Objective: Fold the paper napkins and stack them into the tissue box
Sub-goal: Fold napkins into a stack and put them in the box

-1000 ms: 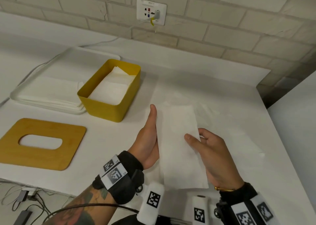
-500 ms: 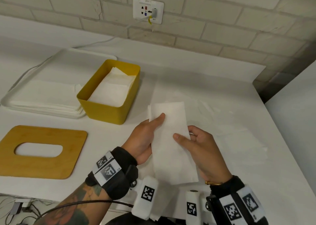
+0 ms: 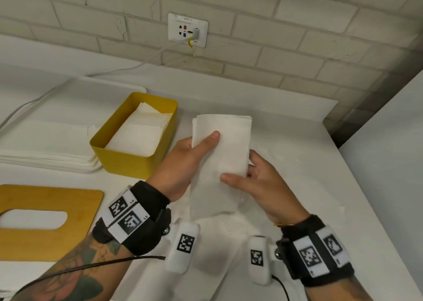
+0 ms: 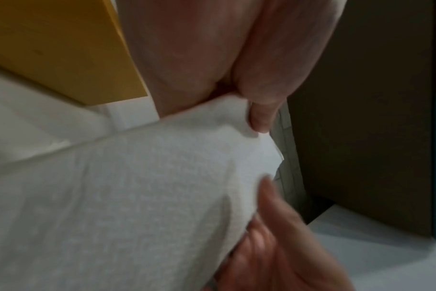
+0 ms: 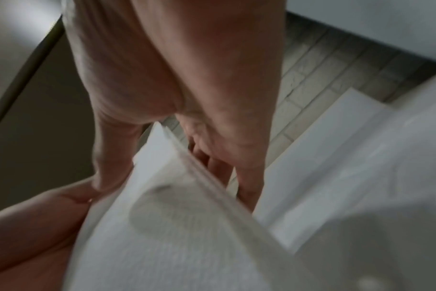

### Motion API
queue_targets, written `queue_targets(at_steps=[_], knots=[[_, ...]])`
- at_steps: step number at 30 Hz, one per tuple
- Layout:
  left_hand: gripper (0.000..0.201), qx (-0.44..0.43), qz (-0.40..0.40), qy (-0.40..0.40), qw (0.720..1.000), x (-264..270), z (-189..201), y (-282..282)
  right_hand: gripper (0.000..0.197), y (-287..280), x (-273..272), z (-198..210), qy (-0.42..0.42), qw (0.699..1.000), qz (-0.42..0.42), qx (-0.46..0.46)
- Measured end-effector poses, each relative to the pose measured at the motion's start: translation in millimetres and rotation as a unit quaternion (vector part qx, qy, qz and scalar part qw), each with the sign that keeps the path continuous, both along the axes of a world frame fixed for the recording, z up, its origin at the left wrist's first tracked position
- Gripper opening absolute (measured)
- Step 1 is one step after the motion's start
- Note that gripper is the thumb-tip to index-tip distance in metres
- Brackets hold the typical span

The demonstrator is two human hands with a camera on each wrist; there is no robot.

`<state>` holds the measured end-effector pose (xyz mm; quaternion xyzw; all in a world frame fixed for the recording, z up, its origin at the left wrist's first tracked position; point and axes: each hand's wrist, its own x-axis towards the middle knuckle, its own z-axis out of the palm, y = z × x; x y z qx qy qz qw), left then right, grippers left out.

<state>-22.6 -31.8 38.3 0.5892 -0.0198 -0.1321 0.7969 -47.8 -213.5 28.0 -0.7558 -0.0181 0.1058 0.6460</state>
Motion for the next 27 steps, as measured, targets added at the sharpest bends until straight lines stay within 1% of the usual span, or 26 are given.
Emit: queue_targets(at_steps=[2,3,4,6,8,10,11,14,16,17,19,22,25,27], knots=[[0.031,0.036,0.015,-0.038,0.999,-0.5,-2.6,-1.6,0.033,14.3,8.5,-2.2,-0.012,0.999,-0.029,0.005],[0.027,0.061,0.030,-0.058,0.996,-0.8,-7.0,-0.8,0.025,18.9,10.8,-5.7,-0.015,0.998,-0.053,0.016],[0.023,0.085,0.042,-0.073,0.993,-1.8,-12.5,-0.2,0.021,21.9,12.1,-9.5,-0.014,0.997,-0.076,0.032],[0.024,0.125,0.045,-0.079,0.988,-4.7,-26.4,-0.1,0.020,26.5,12.2,-14.8,-0.005,0.993,-0.104,0.060],[0.035,0.174,0.042,-0.098,0.979,-6.6,-39.1,-2.1,0.022,31.4,11.4,-18.6,0.005,0.992,-0.112,0.059],[0.046,0.233,0.063,-0.141,0.960,-5.7,-46.6,-5.6,0.025,35.8,10.5,-19.8,-0.004,0.992,-0.120,0.048],[0.047,0.253,0.076,-0.162,0.951,-4.4,-47.5,-8.3,0.027,37.7,9.5,-17.5,-0.020,0.991,-0.124,0.046],[0.045,0.255,0.114,-0.216,0.936,-5.8,-38.6,-19.1,0.030,37.7,6.0,-4.6,-0.095,0.986,-0.122,0.056],[0.048,0.231,0.139,-0.230,0.935,-9.7,-32.9,-24.9,0.031,33.5,2.4,0.8,-0.136,0.982,-0.118,0.056],[0.050,0.226,0.146,-0.225,0.937,-11.6,-33.3,-26.9,0.032,30.8,0.9,-0.4,-0.142,0.981,-0.120,0.053],[0.053,0.234,0.130,-0.189,0.945,-12.9,-39.6,-28.8,0.037,26.9,-0.9,-10.0,-0.120,0.985,-0.121,0.038],[0.052,0.247,0.081,-0.120,0.958,-11.9,-51.1,-28.3,0.038,26.5,-1.1,-27.6,-0.067,0.990,-0.124,0.018],[0.053,0.233,0.105,-0.132,0.958,-10.8,-48.9,-29.1,0.036,26.8,1.5,-24.8,-0.085,0.987,-0.130,0.027],[0.053,0.216,0.115,-0.137,0.960,-12.5,-46.9,-32.0,0.038,26.9,0.6,-21.3,-0.103,0.986,-0.129,0.032]])
